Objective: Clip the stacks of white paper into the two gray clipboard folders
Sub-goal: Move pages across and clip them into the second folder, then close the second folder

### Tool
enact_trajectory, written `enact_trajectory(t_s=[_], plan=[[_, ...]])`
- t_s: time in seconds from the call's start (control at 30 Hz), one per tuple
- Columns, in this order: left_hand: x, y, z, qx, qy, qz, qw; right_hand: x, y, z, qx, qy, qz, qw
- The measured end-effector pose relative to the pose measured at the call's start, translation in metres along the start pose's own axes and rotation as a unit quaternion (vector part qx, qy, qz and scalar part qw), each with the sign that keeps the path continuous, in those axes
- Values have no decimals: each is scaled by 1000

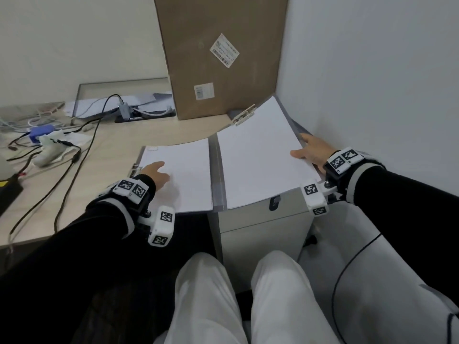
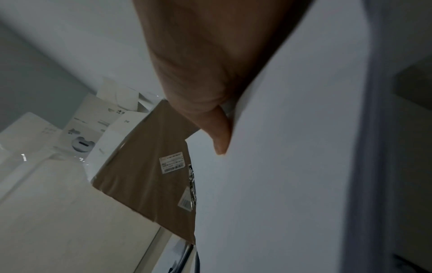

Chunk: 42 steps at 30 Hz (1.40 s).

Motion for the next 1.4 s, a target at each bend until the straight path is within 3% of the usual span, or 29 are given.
enact_trajectory(t_s=[0.23,0.37,0.57,0.7,0.83,1.0,1.17,1.3,1.4], plan=[[15,-33,-11,70,38,-128,989,30,11,-3,-60,25,2,998],[17,-39,-9,35,44,-189,980,32,8,0,-94,35,3,995],[22,-44,-35,-79,75,-213,971,32,2,2,-71,41,-9,997],[19,-24,-64,-61,110,-155,980,31,-5,1,-75,42,-14,996],[3,19,-96,-6,94,-103,990,30,-15,-1,-84,39,-21,995],[-19,65,-119,-89,69,-21,993,22,-29,0,-15,19,-10,1000],[-48,103,-104,-359,43,102,927,9,-41,7,67,0,10,998],[-76,144,-63,-346,-83,209,911,-6,-55,18,214,-46,1,976],[-84,166,-38,-348,-116,230,901,-17,-66,24,298,-102,-4,949]])
Point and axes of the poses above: each hand's wrist, its own x-axis towards the middle knuckle, its own z-axis out of the palm, y = z × x, the point moved 6 cm from there along x, towards the middle knuckle, and after that the axes turned 2 degrees about -y, right-handed, at the moved point
